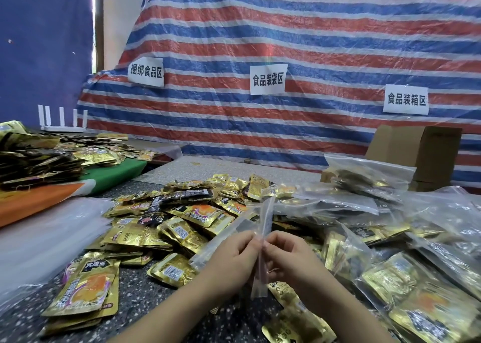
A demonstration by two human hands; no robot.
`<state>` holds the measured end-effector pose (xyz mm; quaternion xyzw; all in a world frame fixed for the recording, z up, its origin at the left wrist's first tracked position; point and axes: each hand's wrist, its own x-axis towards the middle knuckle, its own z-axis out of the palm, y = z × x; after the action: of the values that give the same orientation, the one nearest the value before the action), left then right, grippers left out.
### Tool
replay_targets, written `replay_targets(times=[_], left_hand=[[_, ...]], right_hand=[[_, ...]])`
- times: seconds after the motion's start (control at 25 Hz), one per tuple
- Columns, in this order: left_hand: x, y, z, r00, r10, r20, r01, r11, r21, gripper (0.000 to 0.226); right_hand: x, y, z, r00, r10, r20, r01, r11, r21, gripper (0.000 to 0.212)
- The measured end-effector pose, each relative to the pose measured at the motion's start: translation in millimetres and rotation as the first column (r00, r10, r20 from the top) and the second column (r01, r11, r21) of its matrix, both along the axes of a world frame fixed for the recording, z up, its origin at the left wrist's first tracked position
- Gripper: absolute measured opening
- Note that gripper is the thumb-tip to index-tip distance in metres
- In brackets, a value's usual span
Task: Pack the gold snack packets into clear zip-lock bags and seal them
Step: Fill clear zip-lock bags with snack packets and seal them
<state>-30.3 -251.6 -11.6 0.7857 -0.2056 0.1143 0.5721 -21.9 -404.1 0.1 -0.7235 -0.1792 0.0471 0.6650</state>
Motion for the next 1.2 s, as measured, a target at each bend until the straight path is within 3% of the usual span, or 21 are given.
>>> replay_targets(times=[0.2, 0.44, 0.6, 0.76, 0.92, 1.08, 1.2], left_hand=[[-3, 1, 2, 0.998, -0.051, -0.044, 0.051, 0.999, 0.007, 0.034], [0, 2, 0, 0.98, -0.087, -0.177, 0.087, 0.996, -0.009, 0.03], [-1, 7, -1, 0.967, -0.145, -0.212, 0.146, 0.989, -0.01, 0.027], [-2, 10, 0, 0.954, -0.211, -0.212, 0.204, 0.977, -0.053, 0.028], [-2, 12, 0, 0.956, -0.216, -0.199, 0.22, 0.976, -0.002, 0.038], [-2, 15, 1, 0.96, -0.213, -0.182, 0.225, 0.973, 0.048, 0.038], [-1, 14, 2, 0.963, -0.213, -0.163, 0.22, 0.975, 0.026, 0.036]], right_hand=[[-4, -3, 1, 0.996, 0.053, 0.07, -0.046, 0.994, -0.097, 0.02], [-2, -2, -1, 0.966, 0.041, 0.256, 0.031, 0.963, -0.269, 0.019], [-2, -5, -2, 0.951, 0.083, 0.298, 0.029, 0.935, -0.353, 0.012], [-1, -8, -2, 0.959, 0.119, 0.257, -0.033, 0.948, -0.318, 0.024], [2, -11, -3, 0.968, 0.158, 0.197, -0.093, 0.948, -0.305, 0.022], [-1, -17, 2, 0.954, 0.288, 0.084, -0.271, 0.948, -0.167, 0.018], [-4, -15, 6, 0.95, 0.309, 0.052, -0.308, 0.951, -0.038, 0.018]])
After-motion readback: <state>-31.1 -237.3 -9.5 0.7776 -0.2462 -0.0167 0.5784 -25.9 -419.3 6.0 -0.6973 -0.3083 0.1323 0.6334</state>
